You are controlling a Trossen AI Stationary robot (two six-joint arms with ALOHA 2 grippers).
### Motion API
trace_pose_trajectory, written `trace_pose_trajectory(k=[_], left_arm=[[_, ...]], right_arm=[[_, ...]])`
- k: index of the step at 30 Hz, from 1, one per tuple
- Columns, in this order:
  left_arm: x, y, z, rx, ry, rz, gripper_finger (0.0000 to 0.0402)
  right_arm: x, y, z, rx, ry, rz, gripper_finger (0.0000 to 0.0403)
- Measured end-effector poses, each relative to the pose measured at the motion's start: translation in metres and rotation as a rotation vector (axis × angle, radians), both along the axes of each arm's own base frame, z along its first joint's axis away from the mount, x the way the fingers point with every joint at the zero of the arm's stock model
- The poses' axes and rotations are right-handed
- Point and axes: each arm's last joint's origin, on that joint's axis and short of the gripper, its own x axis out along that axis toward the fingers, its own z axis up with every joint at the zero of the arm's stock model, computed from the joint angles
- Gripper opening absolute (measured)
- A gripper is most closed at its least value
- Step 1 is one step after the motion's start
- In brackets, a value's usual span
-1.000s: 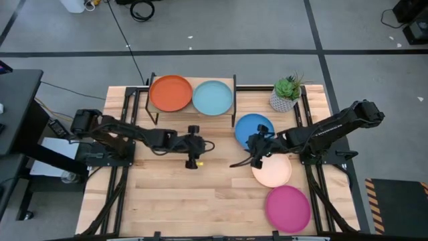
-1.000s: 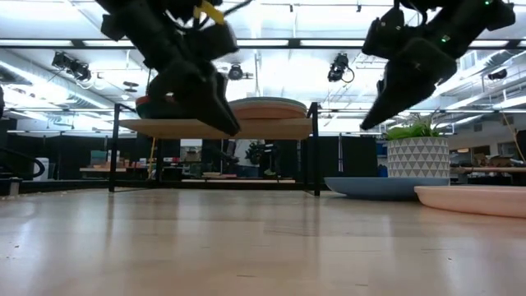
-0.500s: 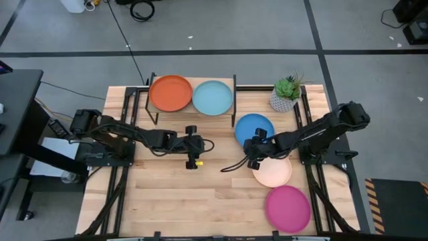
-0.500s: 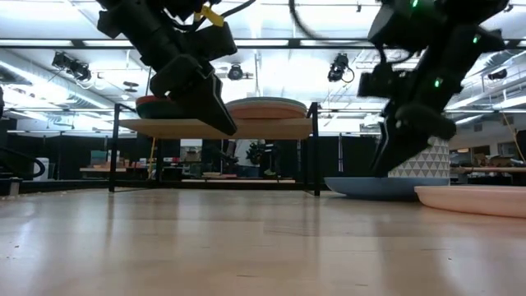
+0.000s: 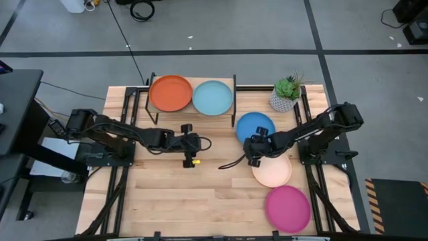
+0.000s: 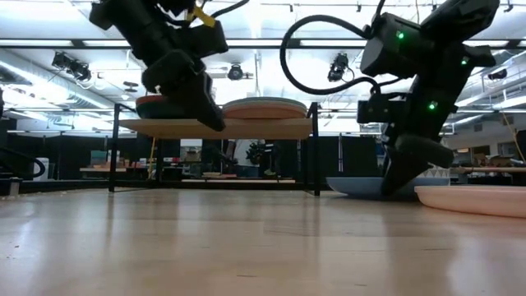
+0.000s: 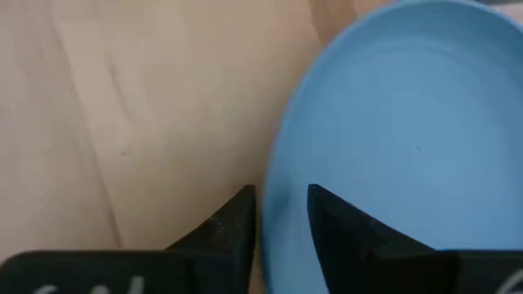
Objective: Place and stack plates onto a shelf
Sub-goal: Stack the blue plate on top of the orange plate on the shelf
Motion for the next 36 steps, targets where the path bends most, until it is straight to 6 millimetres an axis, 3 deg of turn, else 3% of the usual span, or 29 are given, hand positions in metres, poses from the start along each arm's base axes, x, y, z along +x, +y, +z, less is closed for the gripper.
trace_pose_trajectory(k=[6, 10, 15, 26, 36], left_arm=[[-0.003, -0.001, 0.005, -0.013, -0.010, -0.007, 0.0142], [-0.007, -0.001, 0.019, -0.013, -0.060, -0.022, 0.0142], [-0.003, -0.002, 0.034, 0.071, -0.096, -0.115, 0.0142], [0.007, 0.000, 0.073, 0.164, -0.130, -0.133, 0.0145], [0.009, 0.006, 0.095, 0.407, -0.054, -0.199, 0.0189]], right_arm=[[-0.003, -0.002, 0.001, 0.000, 0.020, -0.016, 0.0067], [-0.004, -0.002, 0.010, -0.004, 0.045, -0.017, 0.0035], [0.002, 0.005, 0.038, -0.009, 0.065, 0.019, 0.0015], [0.006, 0.015, 0.104, -0.116, 0.112, 0.025, 0.0029], [0.004, 0.019, 0.165, -0.202, 0.085, 0.127, 0.0030]])
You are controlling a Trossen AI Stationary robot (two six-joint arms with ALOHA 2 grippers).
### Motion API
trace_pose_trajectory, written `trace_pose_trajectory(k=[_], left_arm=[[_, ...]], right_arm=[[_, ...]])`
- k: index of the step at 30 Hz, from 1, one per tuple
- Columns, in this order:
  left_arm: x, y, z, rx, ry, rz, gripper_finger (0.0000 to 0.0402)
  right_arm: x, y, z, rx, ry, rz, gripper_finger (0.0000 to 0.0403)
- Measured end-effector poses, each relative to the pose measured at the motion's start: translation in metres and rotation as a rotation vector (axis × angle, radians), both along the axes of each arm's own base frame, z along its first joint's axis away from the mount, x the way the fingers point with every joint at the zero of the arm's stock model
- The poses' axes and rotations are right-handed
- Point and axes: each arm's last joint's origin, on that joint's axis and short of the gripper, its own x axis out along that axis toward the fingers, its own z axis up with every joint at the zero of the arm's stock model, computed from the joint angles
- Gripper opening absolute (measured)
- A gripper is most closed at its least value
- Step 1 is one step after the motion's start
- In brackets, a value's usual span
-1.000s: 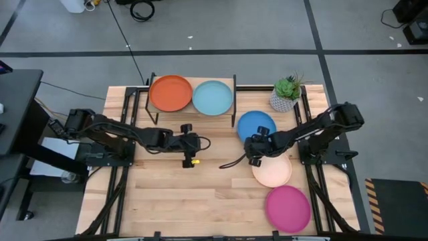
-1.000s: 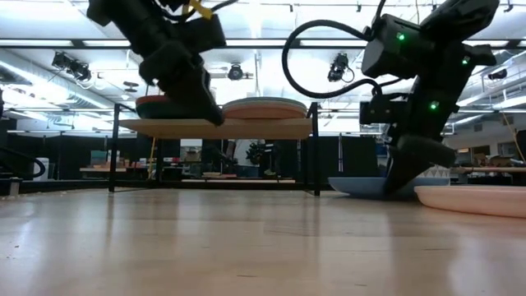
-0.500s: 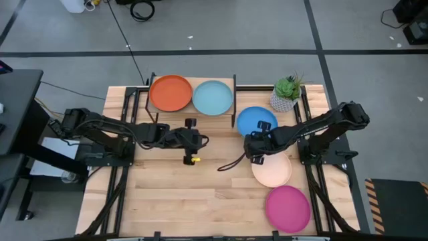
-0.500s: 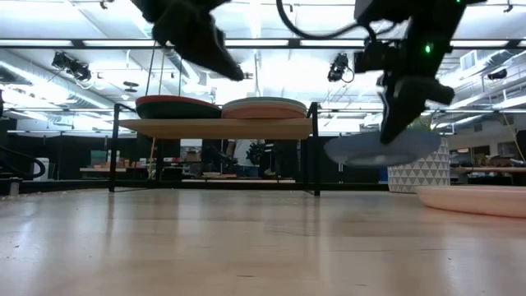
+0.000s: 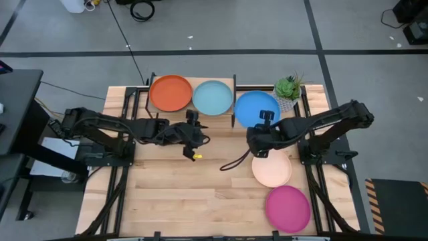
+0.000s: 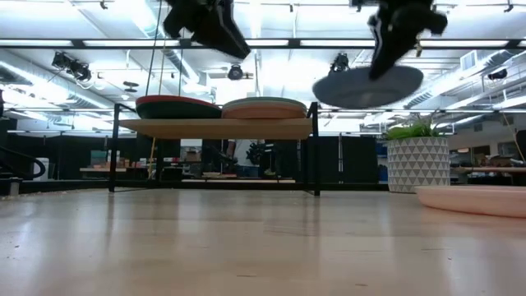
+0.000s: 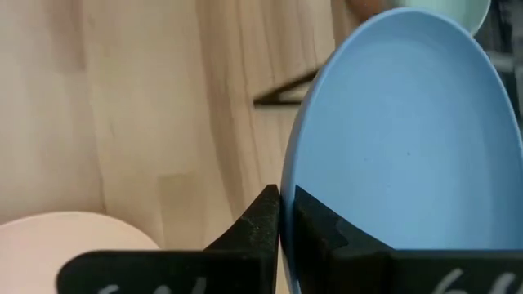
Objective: Place and stack plates onto a shelf
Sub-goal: Stack the blue plate on top of the orange plate on the shelf
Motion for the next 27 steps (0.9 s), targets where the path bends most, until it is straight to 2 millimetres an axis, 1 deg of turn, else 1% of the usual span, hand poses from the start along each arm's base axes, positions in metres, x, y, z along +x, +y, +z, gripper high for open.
trace_pose_trajectory(k=[3, 6, 12, 14, 18, 19, 21, 23, 27], left_arm=[[0.003, 0.005, 0.015, 0.021, -0.028, -0.022, 0.0194], [0.005, 0.012, 0.025, 0.026, -0.037, -0.069, 0.0192], [0.007, 0.028, 0.047, -0.002, -0.075, -0.166, 0.0182], [0.010, 0.033, 0.052, -0.013, -0.074, -0.192, 0.0179], [0.015, 0.039, 0.058, -0.014, -0.048, -0.205, 0.0176], [0.014, 0.038, 0.055, -0.011, -0.015, -0.212, 0.0176], [0.019, 0.038, 0.054, 0.010, 0.014, -0.230, 0.0176], [0.016, 0.038, 0.051, 0.035, 0.069, -0.254, 0.0176], [0.017, 0.038, 0.052, 0.083, 0.077, -0.285, 0.0176]], right_arm=[[-0.001, 0.003, 0.015, 0.004, -0.025, 0.058, 0.0030], [-0.001, 0.005, 0.028, 0.028, -0.033, 0.124, 0.0029], [0.005, 0.008, 0.043, 0.040, -0.055, 0.242, 0.0029], [0.008, 0.010, 0.046, 0.045, -0.073, 0.293, 0.0029], [0.015, 0.011, 0.050, 0.072, -0.112, 0.395, 0.0029], [0.016, 0.011, 0.051, 0.074, -0.121, 0.411, 0.0029], [0.019, 0.009, 0.052, 0.072, -0.138, 0.420, 0.0029], [0.019, 0.007, 0.053, 0.067, -0.134, 0.429, 0.0029], [0.021, 0.004, 0.054, 0.097, -0.133, 0.460, 0.0029]])
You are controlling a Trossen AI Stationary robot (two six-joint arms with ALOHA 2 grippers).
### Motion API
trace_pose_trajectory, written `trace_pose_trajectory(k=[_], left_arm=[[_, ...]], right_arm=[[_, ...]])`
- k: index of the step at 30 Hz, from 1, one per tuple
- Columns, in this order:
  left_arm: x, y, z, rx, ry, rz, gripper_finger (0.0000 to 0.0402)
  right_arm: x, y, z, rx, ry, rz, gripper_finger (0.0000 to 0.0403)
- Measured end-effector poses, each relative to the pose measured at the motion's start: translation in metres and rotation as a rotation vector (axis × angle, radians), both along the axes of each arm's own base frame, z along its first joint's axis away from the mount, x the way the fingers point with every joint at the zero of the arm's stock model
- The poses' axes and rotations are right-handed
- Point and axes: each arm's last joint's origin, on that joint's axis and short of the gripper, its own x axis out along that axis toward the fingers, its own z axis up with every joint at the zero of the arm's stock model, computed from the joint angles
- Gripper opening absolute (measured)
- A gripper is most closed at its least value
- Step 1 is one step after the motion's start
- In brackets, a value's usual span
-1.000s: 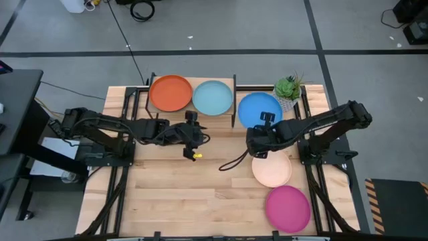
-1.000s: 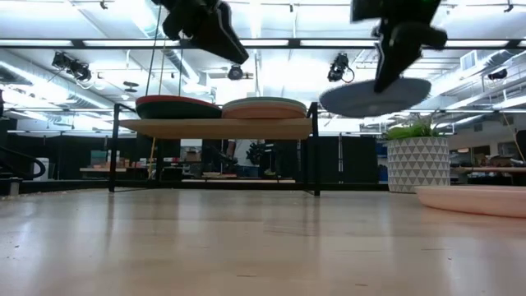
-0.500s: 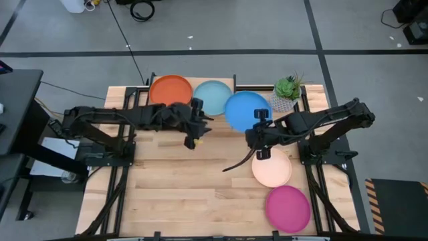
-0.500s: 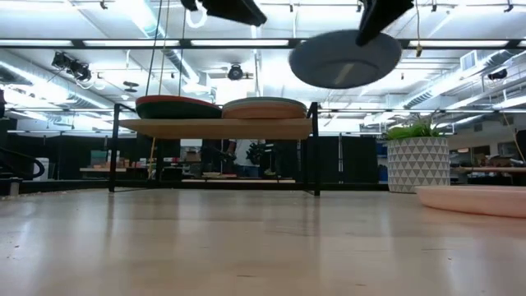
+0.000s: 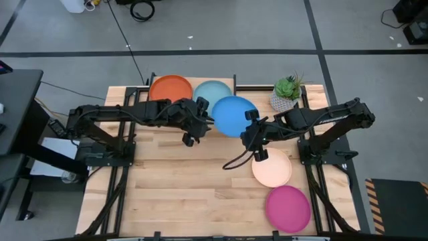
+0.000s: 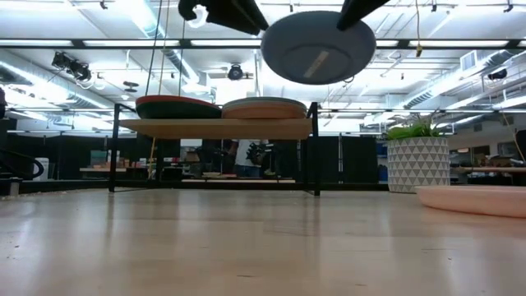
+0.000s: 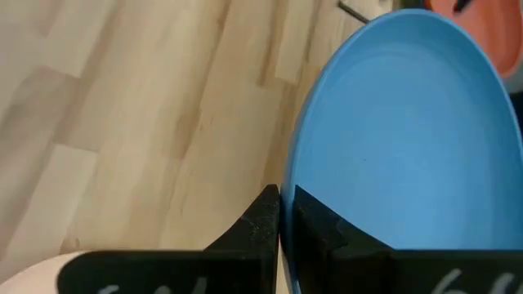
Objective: Place and stack plates onto a shelf
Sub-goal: Stack the blue plate on top of the orange plate on the shelf
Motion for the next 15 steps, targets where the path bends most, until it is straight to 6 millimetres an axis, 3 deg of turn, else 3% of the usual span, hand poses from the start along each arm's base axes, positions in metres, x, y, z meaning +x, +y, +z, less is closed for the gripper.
trace_pose_trajectory(k=[15], left_arm=[[-0.0019, 0.0033, -0.0034, -0.007, 0.039, -0.009, 0.0166]], right_arm=[[0.0086, 0.0005, 0.0064, 0.005, -0.085, 0.086, 0.0029]])
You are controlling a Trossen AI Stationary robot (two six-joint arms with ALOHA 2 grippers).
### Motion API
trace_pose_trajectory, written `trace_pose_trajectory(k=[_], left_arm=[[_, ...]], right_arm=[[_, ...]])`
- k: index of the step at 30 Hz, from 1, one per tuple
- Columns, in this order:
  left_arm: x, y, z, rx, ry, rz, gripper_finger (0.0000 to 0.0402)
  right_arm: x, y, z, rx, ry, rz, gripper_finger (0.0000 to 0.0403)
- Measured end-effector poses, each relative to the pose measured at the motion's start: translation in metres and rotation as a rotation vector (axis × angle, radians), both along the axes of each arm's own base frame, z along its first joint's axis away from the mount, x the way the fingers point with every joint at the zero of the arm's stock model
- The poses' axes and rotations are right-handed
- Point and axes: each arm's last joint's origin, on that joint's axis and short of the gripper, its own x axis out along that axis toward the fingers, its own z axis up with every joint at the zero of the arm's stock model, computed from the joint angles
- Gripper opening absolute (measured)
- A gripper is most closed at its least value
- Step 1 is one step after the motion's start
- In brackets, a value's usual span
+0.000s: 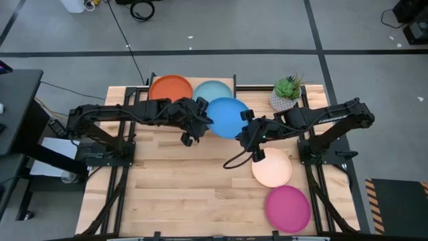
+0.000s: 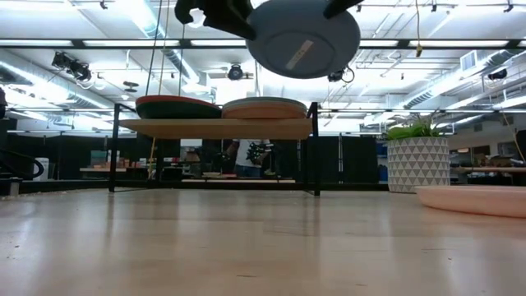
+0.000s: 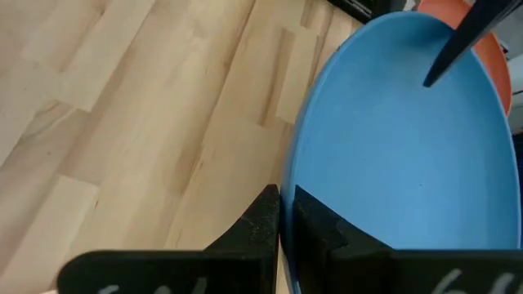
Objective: Place and stack plates onto a shelf
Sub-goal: Stack the blue plate on top of the orange plate on the shelf
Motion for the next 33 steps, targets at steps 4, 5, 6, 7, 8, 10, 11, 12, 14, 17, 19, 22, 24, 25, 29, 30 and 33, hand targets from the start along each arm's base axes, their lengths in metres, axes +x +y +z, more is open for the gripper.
trace_pose_trajectory(k=[4, 5, 6, 7, 8, 10, 11, 12, 14, 17, 19, 22, 24, 25, 29, 30, 33], left_arm=[[0.000, 0.000, 0.000, 0.015, 0.008, -0.011, 0.0142], [0.000, 0.000, 0.000, 0.020, 0.010, -0.013, 0.0135], [0.000, 0.000, 0.000, 0.030, 0.012, -0.020, 0.0128], [0.000, 0.000, 0.000, 0.037, 0.014, -0.026, 0.0120], [0.000, 0.000, 0.000, 0.047, 0.017, -0.034, 0.0112], [-0.001, 0.000, -0.001, 0.061, 0.029, -0.046, 0.0095], [-0.001, 0.000, -0.002, 0.065, 0.034, -0.051, 0.0086], [-0.001, 0.000, -0.002, 0.066, 0.040, -0.053, 0.0077], [-0.002, -0.001, -0.004, 0.062, 0.055, -0.060, 0.0058], [-0.002, -0.001, -0.005, 0.056, 0.061, -0.062, 0.0038], [-0.002, -0.001, -0.004, 0.052, 0.059, -0.053, 0.0031], [-0.003, -0.001, -0.004, 0.053, 0.062, -0.041, 0.0030], [-0.003, -0.002, -0.004, 0.074, 0.064, -0.019, 0.0031], [-0.003, -0.003, -0.004, 0.092, 0.066, -0.003, 0.0031], [-0.008, -0.004, 0.000, 0.152, 0.075, 0.055, 0.0032], [-0.011, -0.005, 0.001, 0.157, 0.086, 0.063, 0.0032], [-0.018, -0.005, 0.006, 0.168, 0.080, 0.125, 0.0032]], right_arm=[[0.001, 0.000, 0.001, -0.009, -0.009, 0.006, 0.0029], [0.001, 0.000, 0.001, -0.009, -0.013, 0.007, 0.0029], [0.002, 0.000, 0.001, -0.009, -0.020, 0.009, 0.0029], [0.002, 0.000, 0.002, -0.011, -0.027, 0.011, 0.0029], [0.002, 0.000, 0.002, -0.011, -0.030, 0.012, 0.0029], [0.003, 0.000, 0.003, -0.010, -0.038, 0.012, 0.0030], [0.003, 0.000, 0.003, -0.009, -0.041, 0.009, 0.0032], [0.003, 0.000, 0.003, -0.008, -0.045, 0.004, 0.0035], [0.003, 0.000, 0.004, -0.003, -0.059, -0.007, 0.0045], [0.005, -0.001, 0.007, -0.010, -0.090, -0.039, 0.0072], [0.005, -0.001, 0.007, -0.042, -0.103, -0.072, 0.0095], [0.003, 0.001, 0.010, -0.107, -0.120, -0.126, 0.0129], [0.001, 0.003, 0.017, -0.145, -0.150, -0.162, 0.0147], [-0.002, 0.004, 0.022, -0.159, -0.170, -0.175, 0.0155], [-0.016, 0.010, 0.045, -0.196, -0.264, -0.217, 0.0173], [-0.021, 0.011, 0.051, -0.199, -0.287, -0.222, 0.0175], [-0.037, 0.013, 0.065, -0.181, -0.358, -0.232, 0.0176]])
